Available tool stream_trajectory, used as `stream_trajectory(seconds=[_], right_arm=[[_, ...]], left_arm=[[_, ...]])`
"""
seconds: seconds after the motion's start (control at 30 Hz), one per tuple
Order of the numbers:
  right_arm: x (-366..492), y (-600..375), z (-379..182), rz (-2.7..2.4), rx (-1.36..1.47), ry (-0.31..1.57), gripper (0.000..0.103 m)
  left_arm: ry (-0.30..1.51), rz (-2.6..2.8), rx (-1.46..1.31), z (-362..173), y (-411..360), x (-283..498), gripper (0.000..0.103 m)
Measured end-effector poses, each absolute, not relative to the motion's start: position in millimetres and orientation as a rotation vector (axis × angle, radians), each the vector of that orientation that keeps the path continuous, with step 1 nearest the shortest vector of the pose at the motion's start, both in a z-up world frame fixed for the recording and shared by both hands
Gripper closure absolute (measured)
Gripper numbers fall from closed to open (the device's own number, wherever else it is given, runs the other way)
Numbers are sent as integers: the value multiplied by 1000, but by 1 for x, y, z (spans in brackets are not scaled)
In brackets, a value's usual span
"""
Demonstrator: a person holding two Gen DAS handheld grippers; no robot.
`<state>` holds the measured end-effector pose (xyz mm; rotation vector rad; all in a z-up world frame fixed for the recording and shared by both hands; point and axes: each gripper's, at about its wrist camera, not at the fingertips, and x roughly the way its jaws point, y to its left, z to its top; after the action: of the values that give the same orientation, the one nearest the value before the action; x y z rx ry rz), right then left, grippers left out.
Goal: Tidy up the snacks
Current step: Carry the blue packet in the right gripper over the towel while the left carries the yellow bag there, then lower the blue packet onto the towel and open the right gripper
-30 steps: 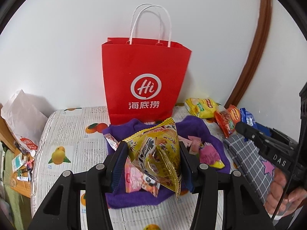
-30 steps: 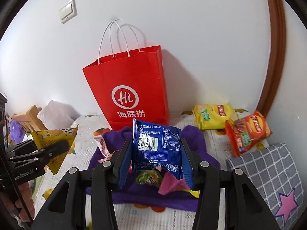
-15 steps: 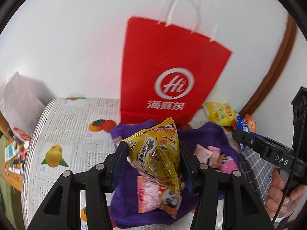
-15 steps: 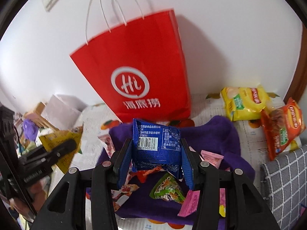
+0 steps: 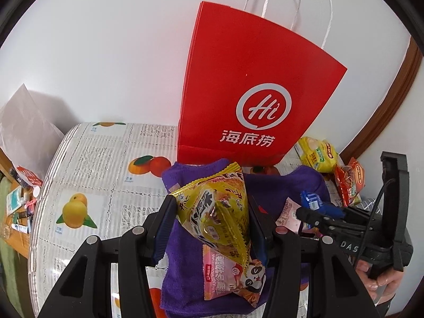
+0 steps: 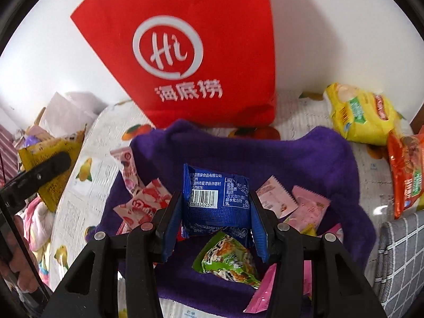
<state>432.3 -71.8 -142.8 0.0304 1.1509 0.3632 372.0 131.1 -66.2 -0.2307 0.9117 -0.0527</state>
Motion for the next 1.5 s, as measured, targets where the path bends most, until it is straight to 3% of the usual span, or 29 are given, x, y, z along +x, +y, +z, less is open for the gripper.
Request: stream_trajectory(seconds=[0.77,1.13,1.27,1.4,1.5], right_arm=[[437,-51,-178,431,4,1301,53],[435,-37,-187,462,-50,1336,45],[433,-38,-179,460,-60,1313,43],[430,-45,-164,460,-51,1268,33],[430,-52,-157,465,-20,1253,33]], left_arm=[[942,-63,-239,-74,127,375,54],[960,-71,-238,-80,125,377,54],[968,-80,-234,-83,121,378,54],[971,-88,-229,-84,117,378,53],[974,-92,-225,-85,115,378,53]])
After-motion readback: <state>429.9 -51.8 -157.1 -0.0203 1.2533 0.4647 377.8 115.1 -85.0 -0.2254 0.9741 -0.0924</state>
